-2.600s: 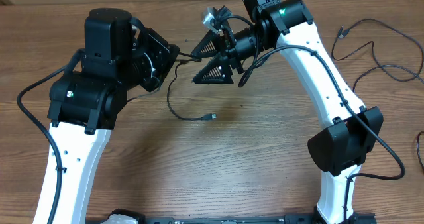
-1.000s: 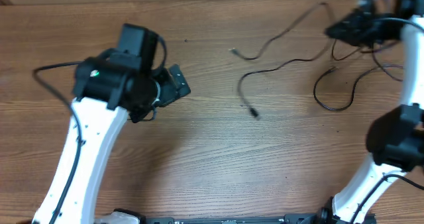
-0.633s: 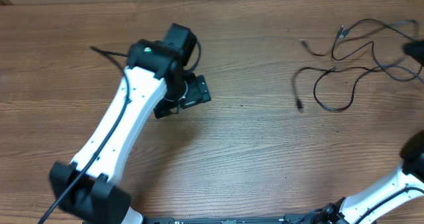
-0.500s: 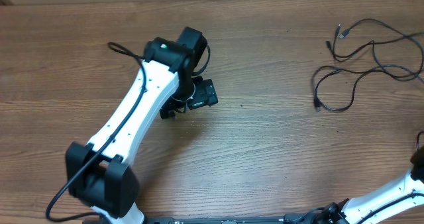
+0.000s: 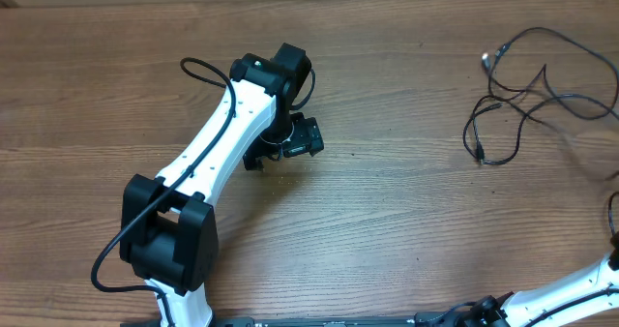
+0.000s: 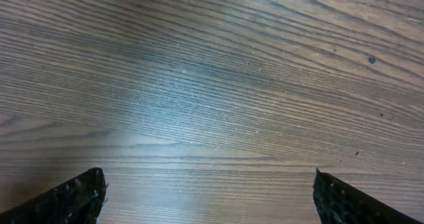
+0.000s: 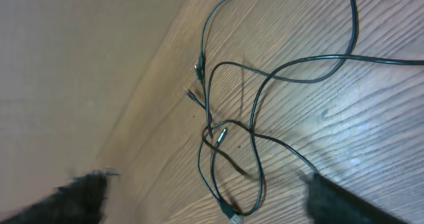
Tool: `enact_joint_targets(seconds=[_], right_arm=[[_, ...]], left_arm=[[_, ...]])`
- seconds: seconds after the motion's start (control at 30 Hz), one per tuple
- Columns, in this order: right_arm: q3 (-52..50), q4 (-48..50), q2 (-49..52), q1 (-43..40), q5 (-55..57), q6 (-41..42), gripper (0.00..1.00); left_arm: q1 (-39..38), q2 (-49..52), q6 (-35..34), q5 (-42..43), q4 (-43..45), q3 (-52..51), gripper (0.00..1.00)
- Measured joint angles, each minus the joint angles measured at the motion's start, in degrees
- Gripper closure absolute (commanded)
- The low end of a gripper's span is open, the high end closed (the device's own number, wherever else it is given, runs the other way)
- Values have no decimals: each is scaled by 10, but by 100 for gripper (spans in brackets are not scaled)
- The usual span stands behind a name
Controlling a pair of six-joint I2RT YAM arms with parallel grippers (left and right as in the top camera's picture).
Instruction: Untangle cables
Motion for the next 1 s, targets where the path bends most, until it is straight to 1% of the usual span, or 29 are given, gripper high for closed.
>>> enact_joint_targets(seconds=[0.27, 0.47, 0.57, 0.7, 1.0], right_arm=[[0, -6, 0, 8, -2, 2, 0], [0, -9, 0, 52, -1, -5, 0], [0, -16, 0, 90, 1, -18, 0], [0, -20, 0, 163, 21, -26, 0], [0, -21, 0, 360, 129, -32, 0]], left_arm=[[0, 0, 1, 0, 0, 0, 0], [0, 0, 1, 0, 0, 0, 0], [0, 0, 1, 0, 0, 0, 0], [0, 0, 2, 0, 0, 0, 0], [0, 0, 2, 0, 0, 0, 0]])
